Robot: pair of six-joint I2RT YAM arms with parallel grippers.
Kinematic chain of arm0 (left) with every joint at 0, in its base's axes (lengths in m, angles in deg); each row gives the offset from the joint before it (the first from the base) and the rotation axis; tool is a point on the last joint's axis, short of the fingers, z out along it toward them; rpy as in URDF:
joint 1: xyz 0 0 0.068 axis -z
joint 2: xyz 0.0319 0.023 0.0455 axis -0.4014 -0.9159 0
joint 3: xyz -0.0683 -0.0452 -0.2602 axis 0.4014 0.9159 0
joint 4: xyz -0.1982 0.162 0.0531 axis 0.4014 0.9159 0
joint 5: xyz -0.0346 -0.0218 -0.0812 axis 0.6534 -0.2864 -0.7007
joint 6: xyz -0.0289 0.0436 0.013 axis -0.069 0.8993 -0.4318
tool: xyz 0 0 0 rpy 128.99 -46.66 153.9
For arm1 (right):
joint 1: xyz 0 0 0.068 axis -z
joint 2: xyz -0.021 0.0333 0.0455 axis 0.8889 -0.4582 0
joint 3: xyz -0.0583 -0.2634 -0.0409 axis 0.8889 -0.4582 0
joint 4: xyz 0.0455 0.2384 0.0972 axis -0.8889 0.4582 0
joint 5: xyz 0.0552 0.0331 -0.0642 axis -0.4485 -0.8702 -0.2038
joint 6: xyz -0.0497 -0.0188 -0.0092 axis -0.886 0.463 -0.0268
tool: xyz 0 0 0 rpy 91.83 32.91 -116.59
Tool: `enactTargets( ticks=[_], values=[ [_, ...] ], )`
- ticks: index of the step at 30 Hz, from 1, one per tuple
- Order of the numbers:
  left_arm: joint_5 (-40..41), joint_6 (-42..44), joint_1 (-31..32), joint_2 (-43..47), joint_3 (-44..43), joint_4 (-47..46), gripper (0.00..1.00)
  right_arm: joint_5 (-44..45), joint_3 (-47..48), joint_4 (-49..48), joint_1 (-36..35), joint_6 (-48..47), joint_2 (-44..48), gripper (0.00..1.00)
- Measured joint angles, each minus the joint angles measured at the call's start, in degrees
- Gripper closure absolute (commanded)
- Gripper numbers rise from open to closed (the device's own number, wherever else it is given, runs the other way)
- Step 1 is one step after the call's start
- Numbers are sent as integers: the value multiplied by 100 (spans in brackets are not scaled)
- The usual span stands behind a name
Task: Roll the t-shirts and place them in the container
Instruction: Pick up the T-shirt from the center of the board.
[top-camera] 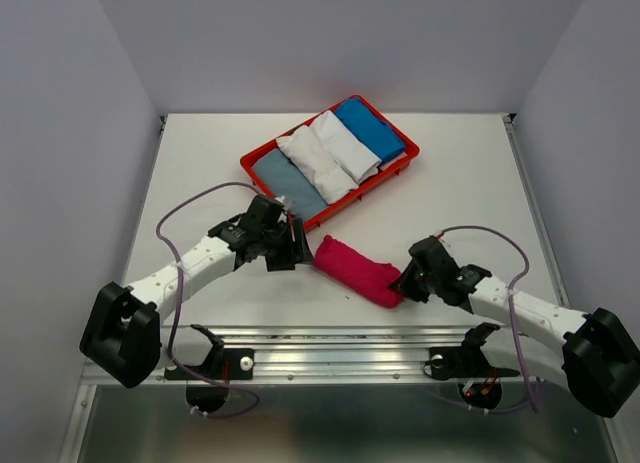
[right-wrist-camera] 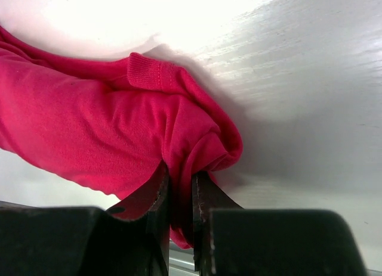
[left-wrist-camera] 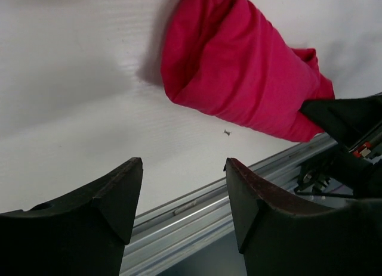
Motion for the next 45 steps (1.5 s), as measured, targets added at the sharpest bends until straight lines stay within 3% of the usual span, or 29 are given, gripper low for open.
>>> enactTargets(
  ticks=[5, 13, 22, 28, 32, 45],
  values=[
    [-262, -262, 245, -258, 243, -385, 13, 28, 173, 442, 0, -378, 13, 99],
    [-337, 46, 247, -946, 238, -1207, 16, 26, 275, 494, 0, -597, -127, 99],
    [-291, 940, 245, -2105, -483, -1163, 19, 22, 280, 494, 0, -645, -127, 99],
    [-393, 1078, 232, -2225, -588, -1106, 22, 22, 332, 518, 0, -702, -192, 99],
    [-546, 1126, 232, -2253, -588, -1110, 19, 22, 354, 538, 0, -730, -214, 99],
    [-1556, 1049, 188, -2588, -584, -1475, 21, 22, 356, 538, 0, -737, -216, 99]
  ],
)
